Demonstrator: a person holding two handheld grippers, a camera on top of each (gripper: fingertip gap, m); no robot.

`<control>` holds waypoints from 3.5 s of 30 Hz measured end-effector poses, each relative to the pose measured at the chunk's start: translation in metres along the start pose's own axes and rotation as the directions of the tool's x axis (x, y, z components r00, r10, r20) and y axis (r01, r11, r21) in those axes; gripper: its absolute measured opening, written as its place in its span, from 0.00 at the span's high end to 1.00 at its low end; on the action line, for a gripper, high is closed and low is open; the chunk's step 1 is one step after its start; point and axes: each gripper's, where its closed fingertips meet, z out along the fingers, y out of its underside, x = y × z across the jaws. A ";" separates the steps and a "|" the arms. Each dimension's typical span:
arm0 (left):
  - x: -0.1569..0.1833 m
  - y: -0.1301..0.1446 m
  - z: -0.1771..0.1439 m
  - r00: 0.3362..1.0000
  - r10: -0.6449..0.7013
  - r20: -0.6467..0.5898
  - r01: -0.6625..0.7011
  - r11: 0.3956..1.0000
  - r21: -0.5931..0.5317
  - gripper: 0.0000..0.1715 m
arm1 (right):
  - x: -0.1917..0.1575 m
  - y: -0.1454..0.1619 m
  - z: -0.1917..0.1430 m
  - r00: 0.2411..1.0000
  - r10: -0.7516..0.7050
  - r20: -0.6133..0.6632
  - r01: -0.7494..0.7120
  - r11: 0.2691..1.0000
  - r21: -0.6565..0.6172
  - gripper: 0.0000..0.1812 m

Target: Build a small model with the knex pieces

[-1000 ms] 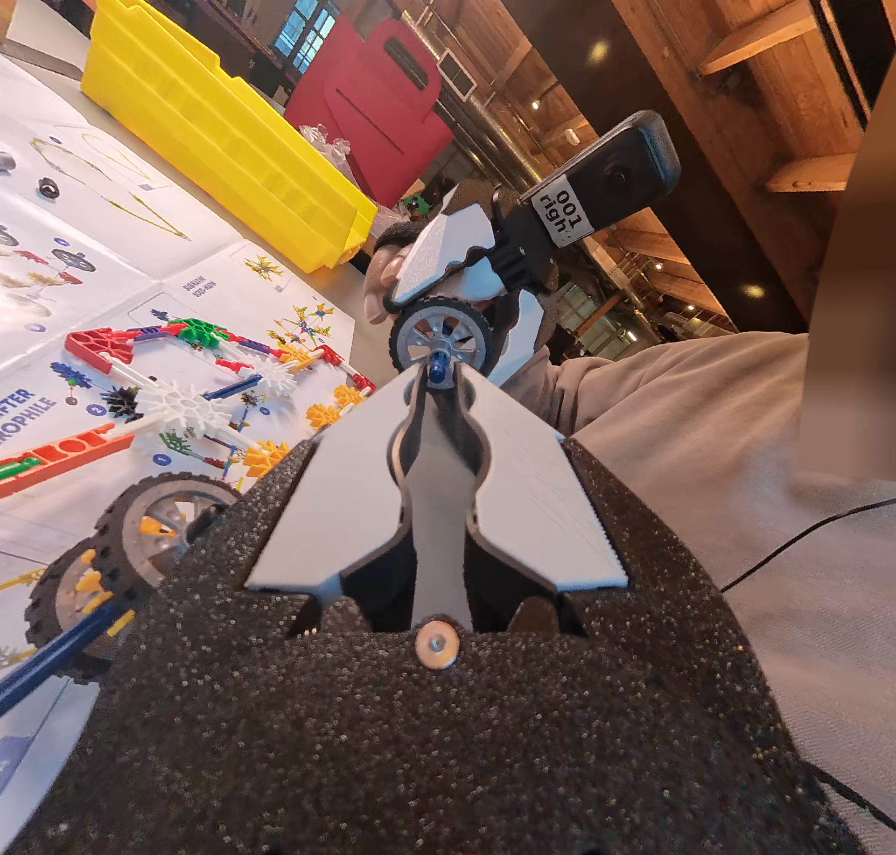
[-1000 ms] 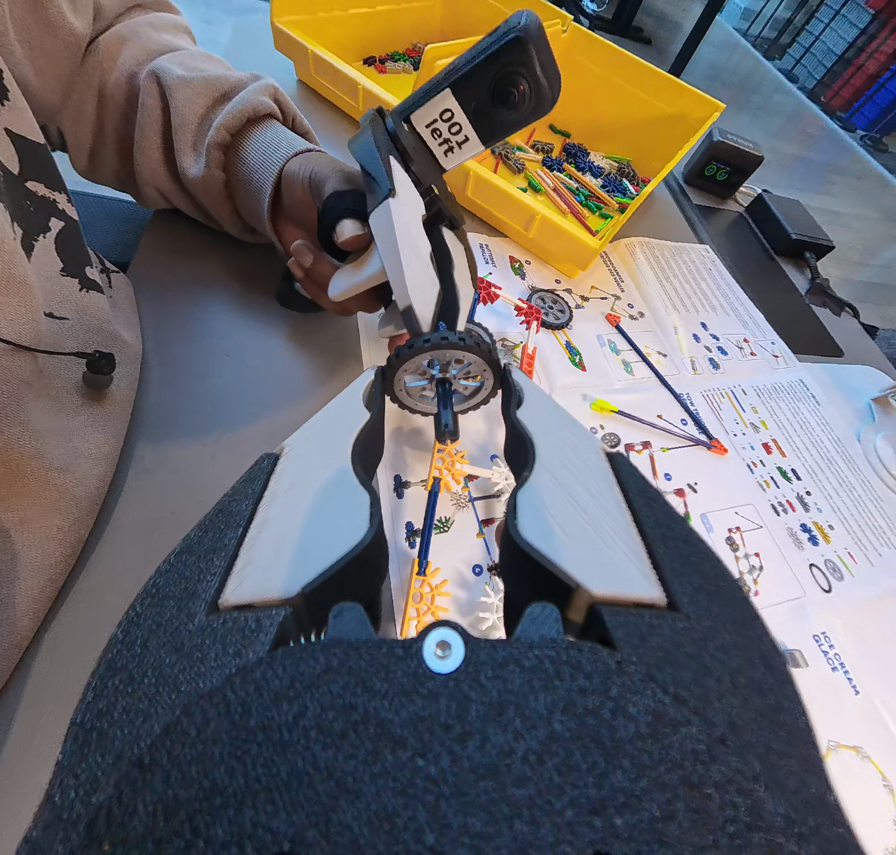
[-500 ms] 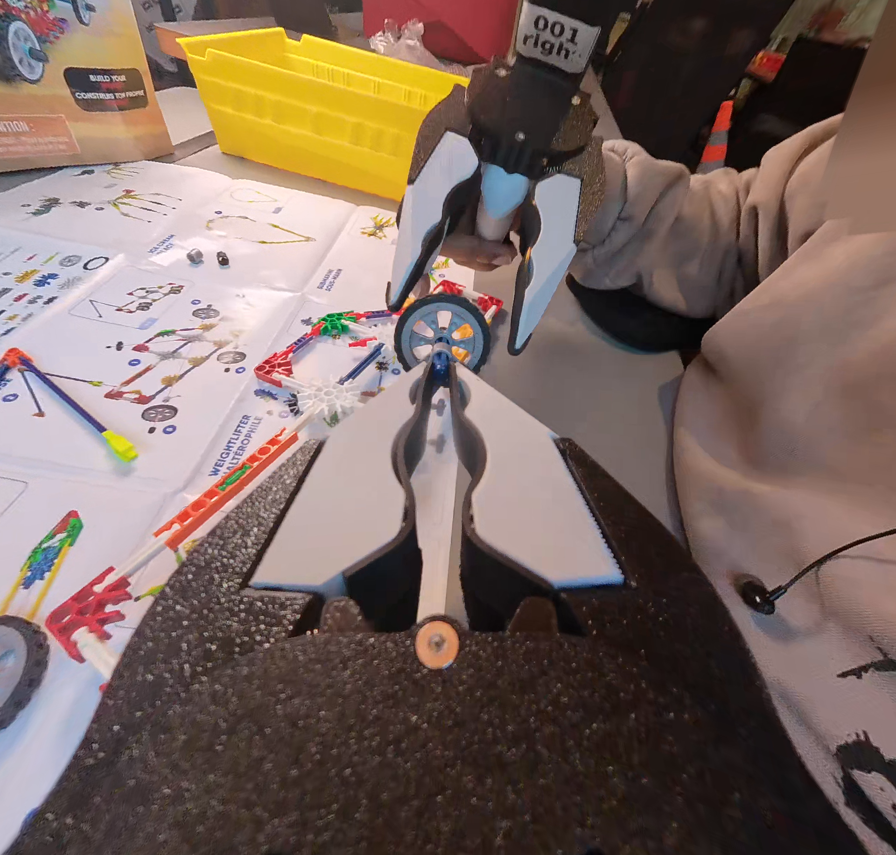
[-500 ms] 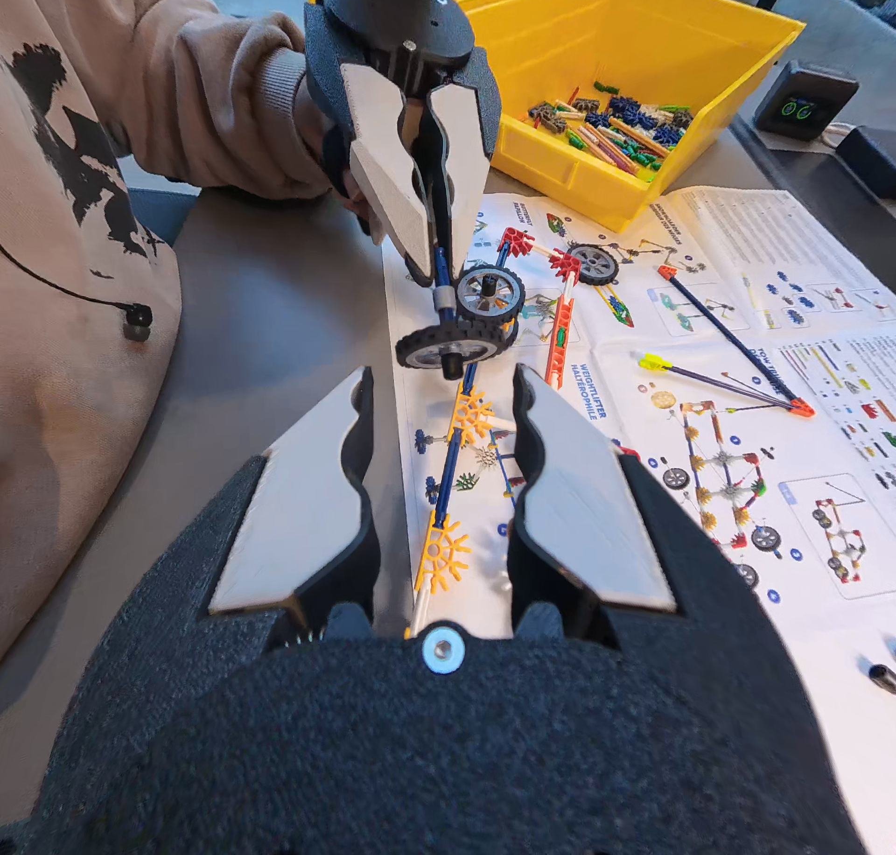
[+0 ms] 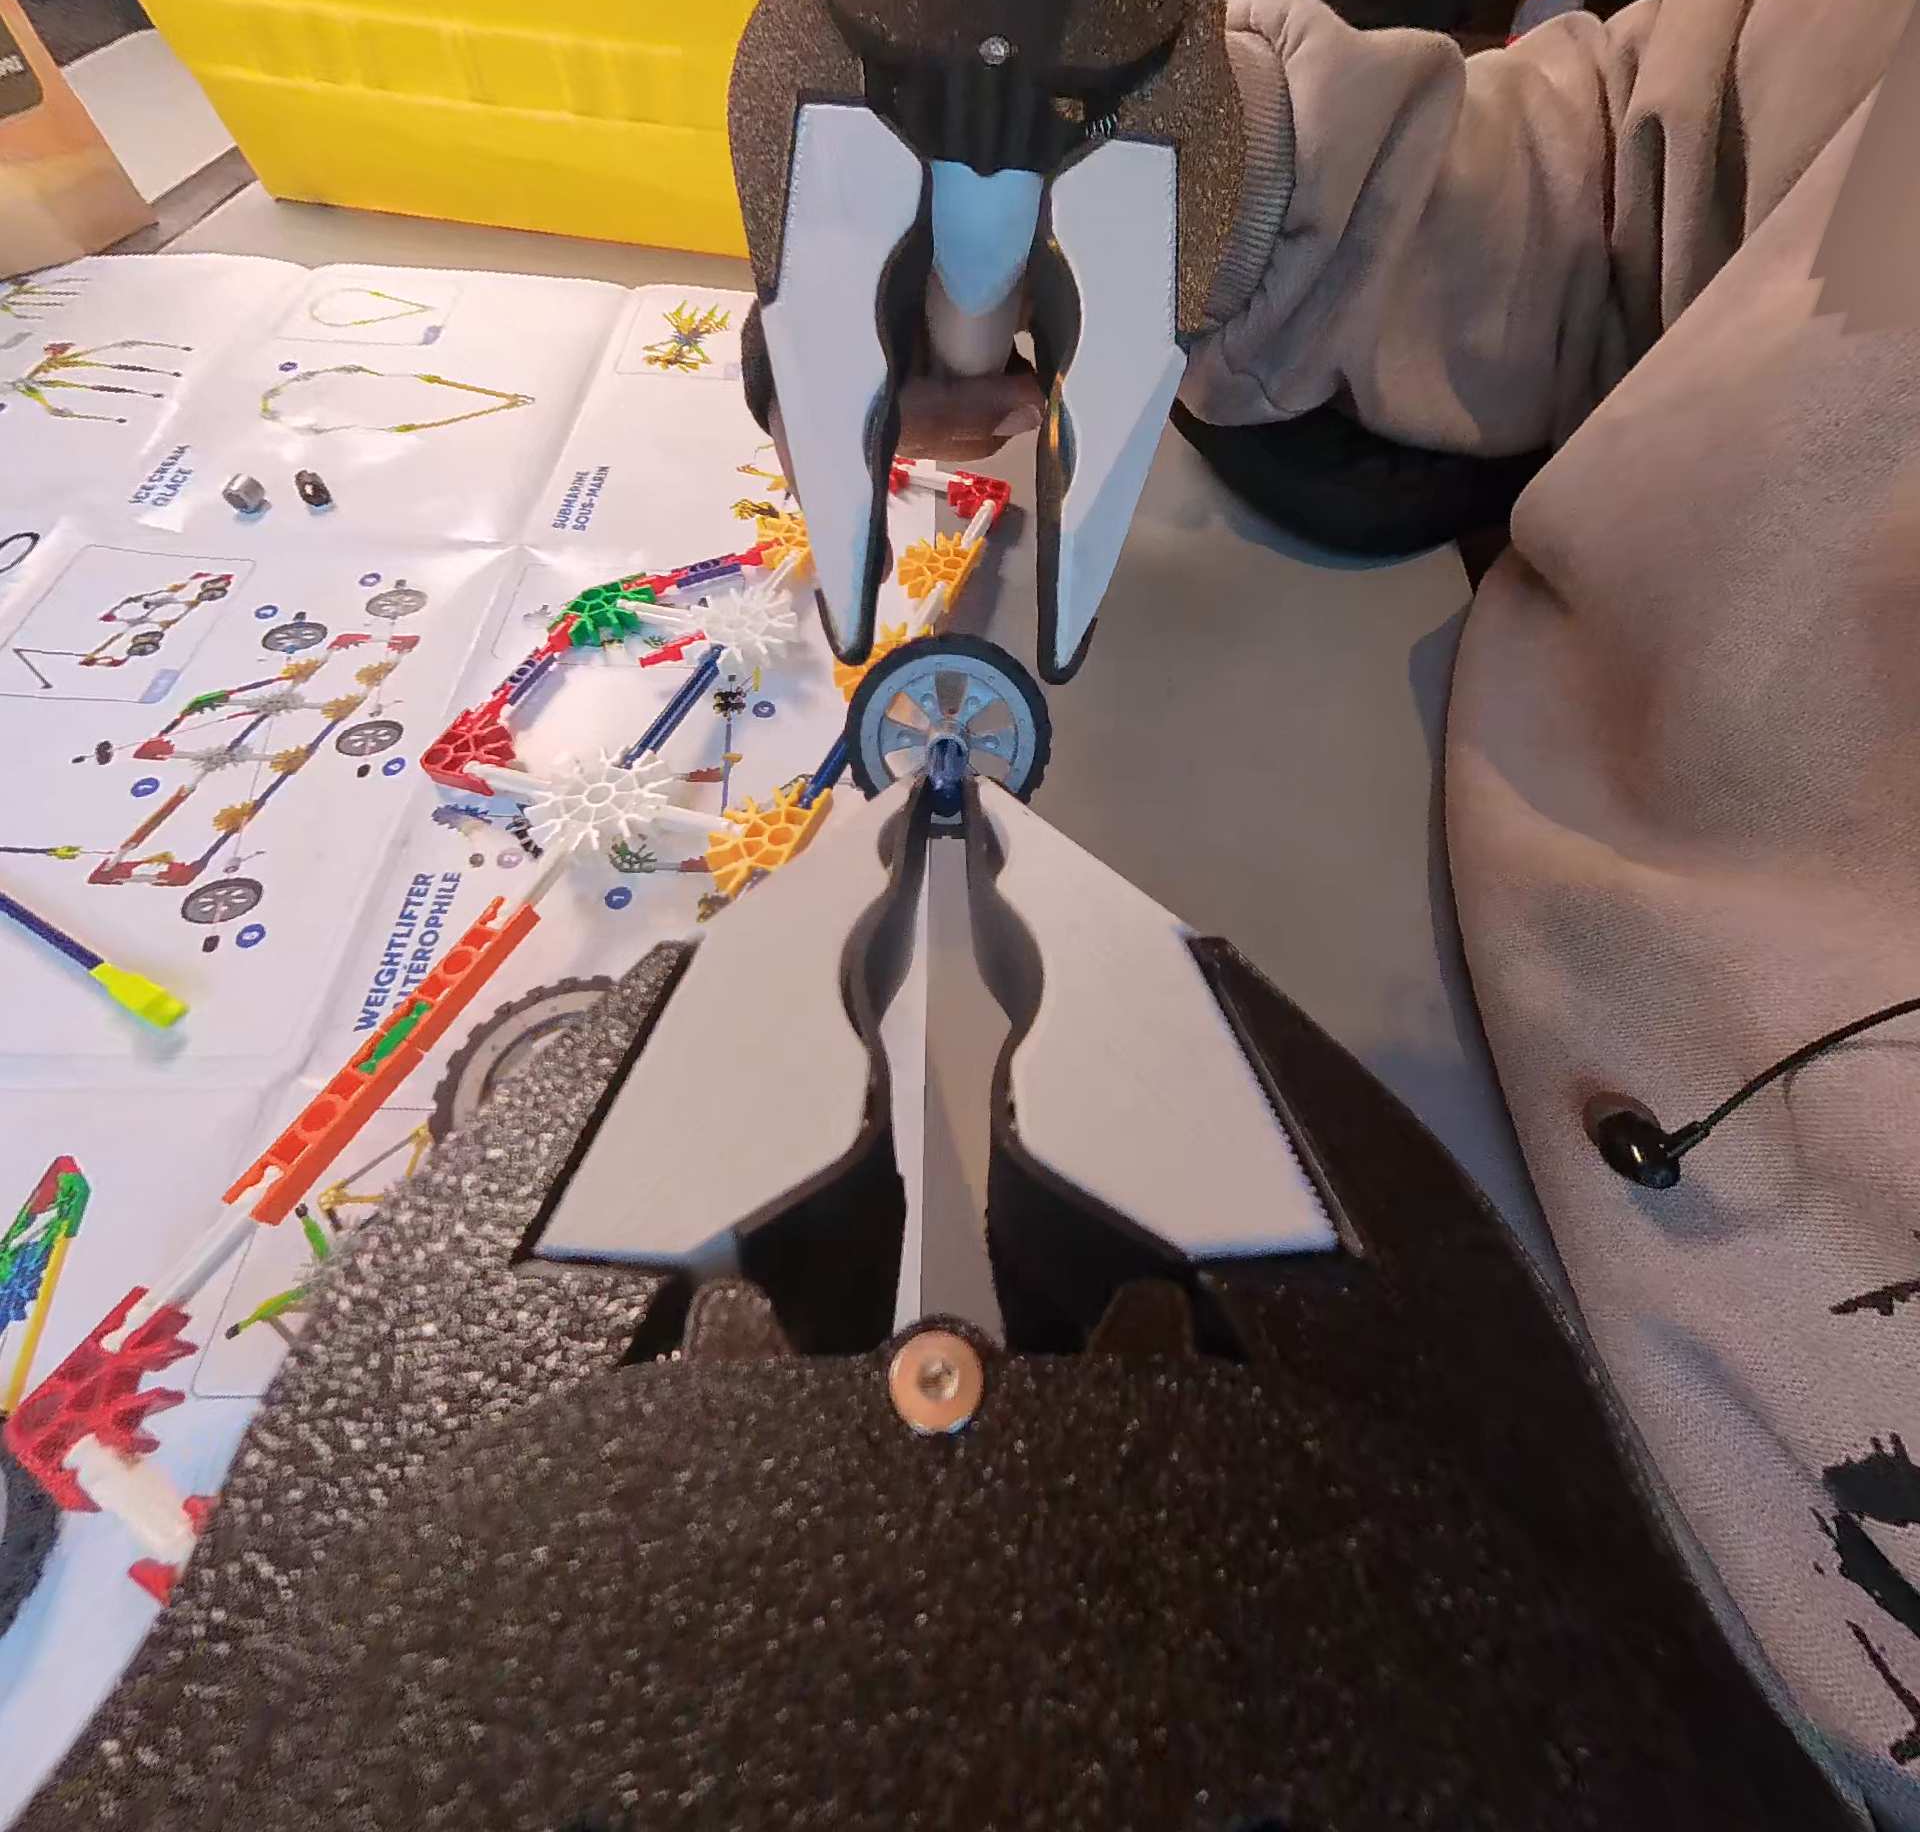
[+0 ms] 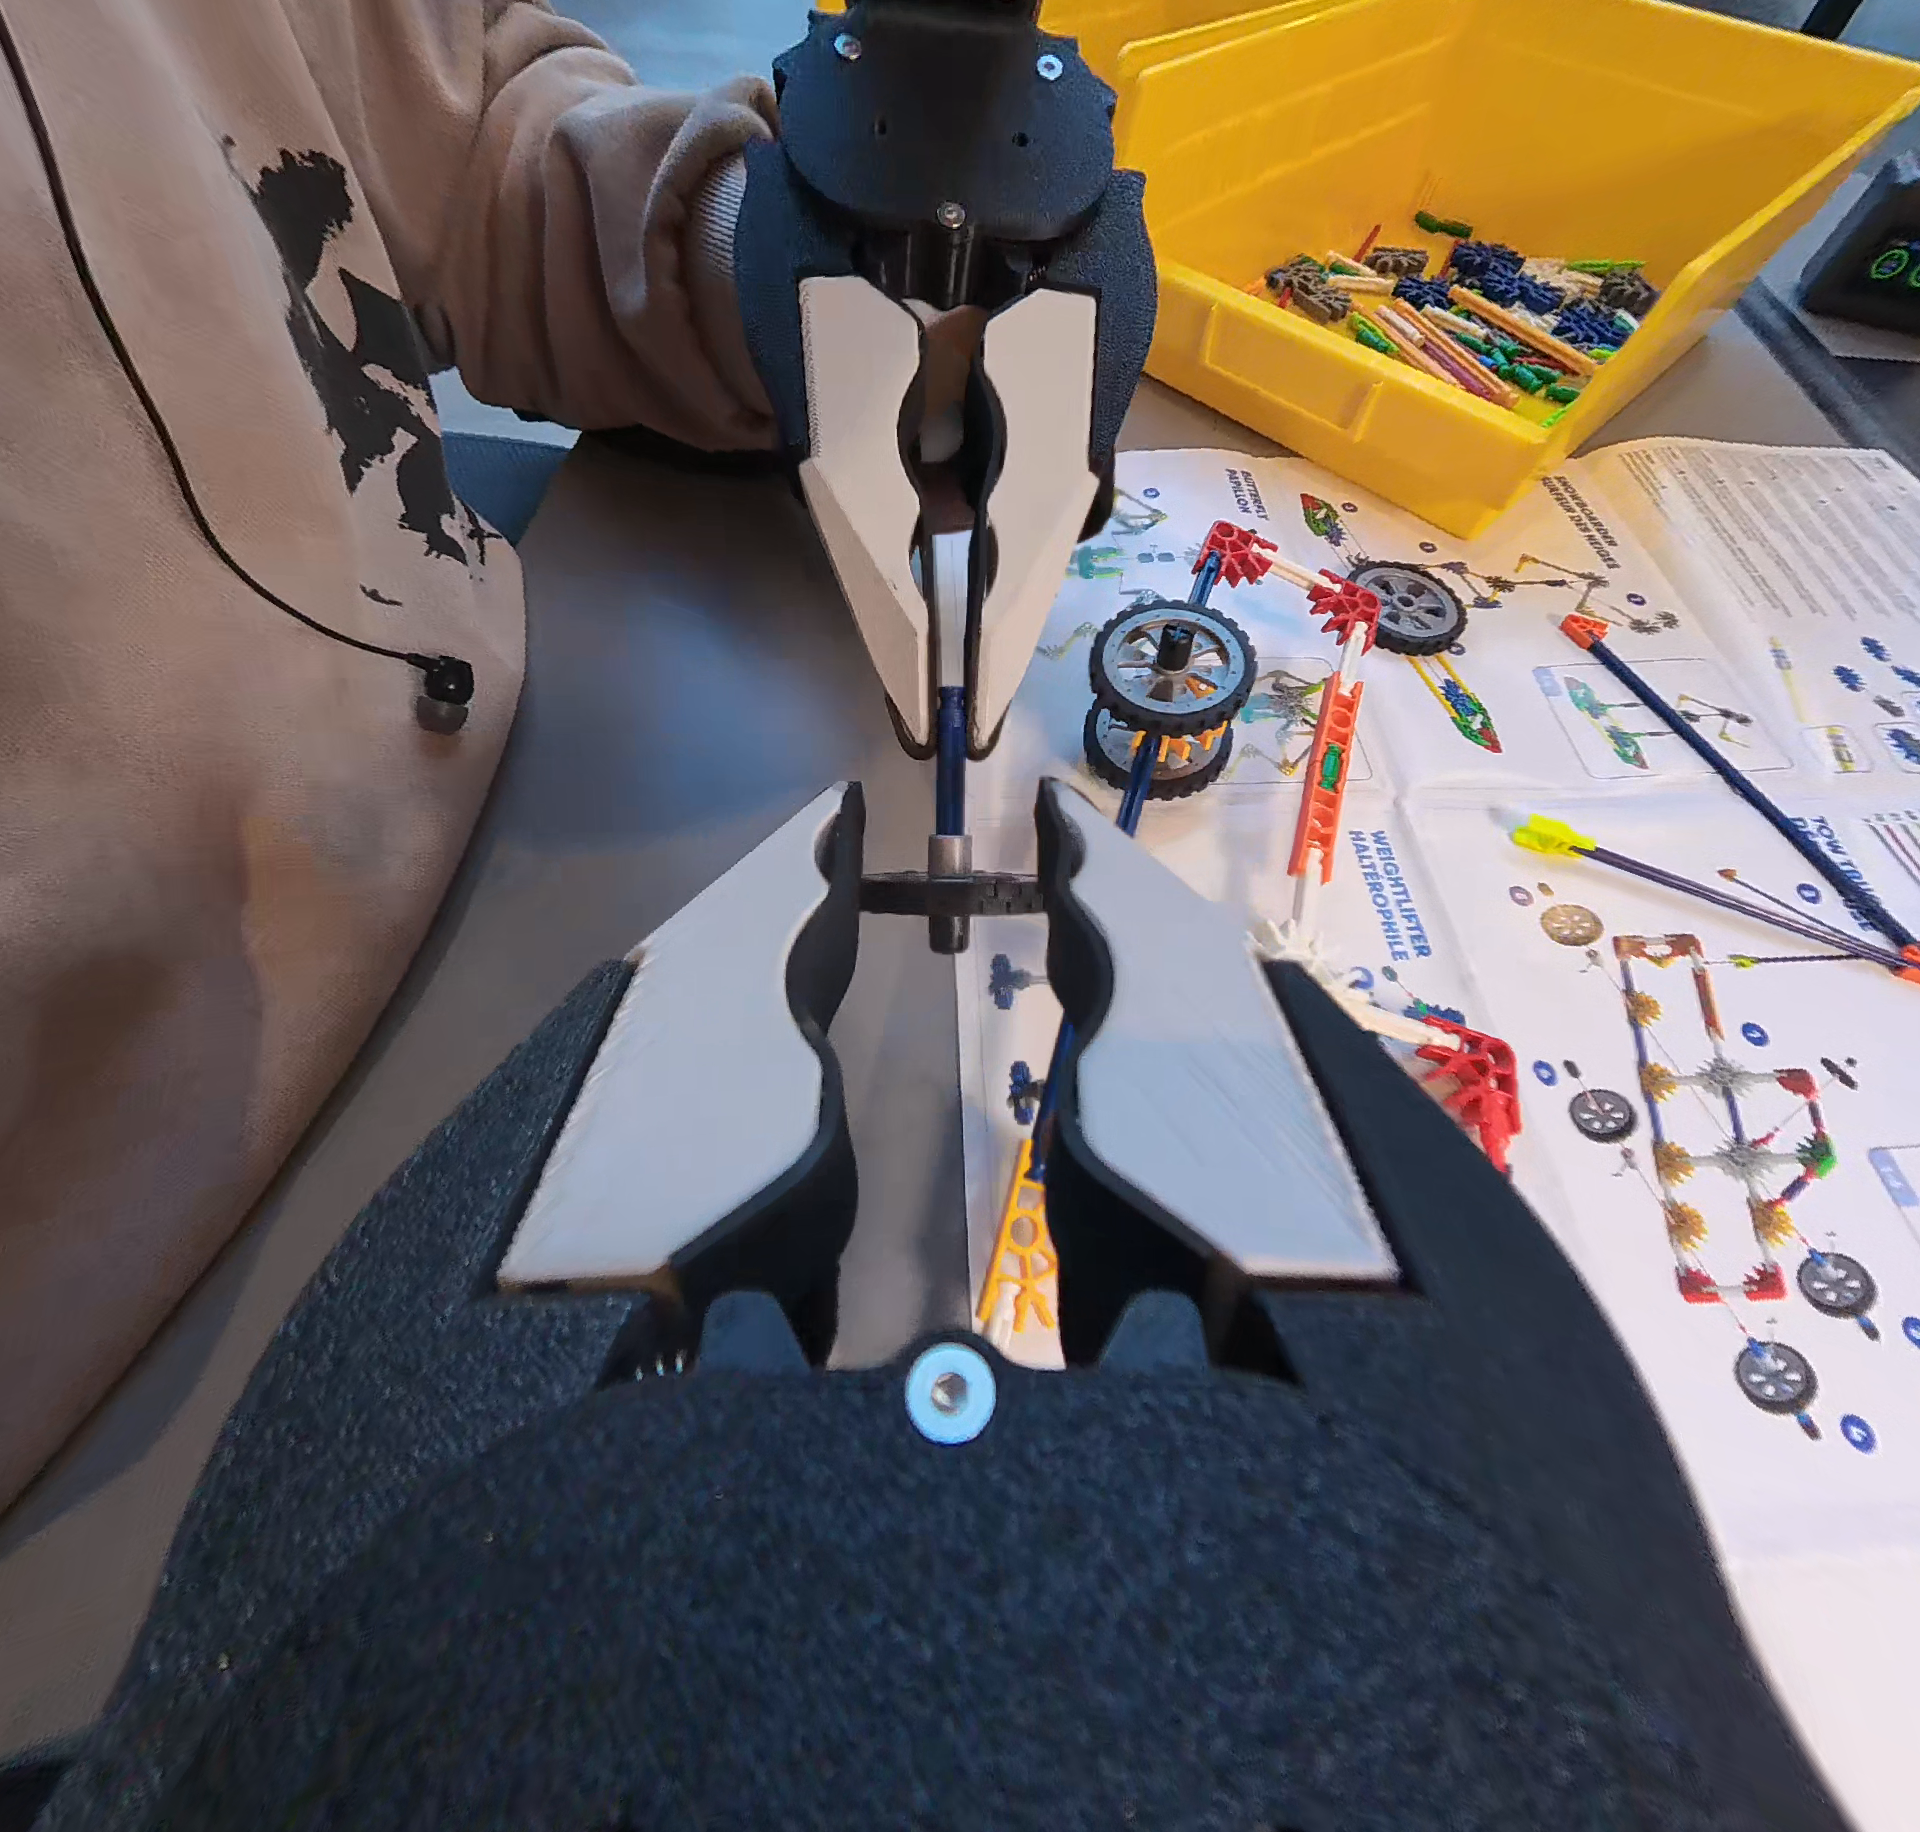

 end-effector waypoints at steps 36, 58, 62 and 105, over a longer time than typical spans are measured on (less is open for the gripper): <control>-0.007 -0.022 -0.009 1.000 -0.018 0.024 0.014 0.982 0.187 0.97 | 0.009 0.018 0.004 0.999 0.031 -0.007 -0.031 0.998 0.050 0.96; 0.007 -0.018 -0.007 0.994 0.113 0.007 -0.114 0.986 0.122 0.98 | 0.018 0.030 -0.017 0.998 -0.002 -0.063 -0.002 0.997 -0.075 0.88; 0.015 -0.003 0.005 0.994 0.108 -0.036 -0.106 0.993 0.042 0.98 | 0.030 0.042 -0.061 0.989 0.010 -0.145 -0.039 0.981 -0.192 0.81; 0.008 0.018 0.041 0.990 0.124 0.064 -0.116 0.987 -0.113 0.97 | 0.034 0.104 -0.041 0.966 -0.068 -0.249 -0.040 0.914 -0.403 0.92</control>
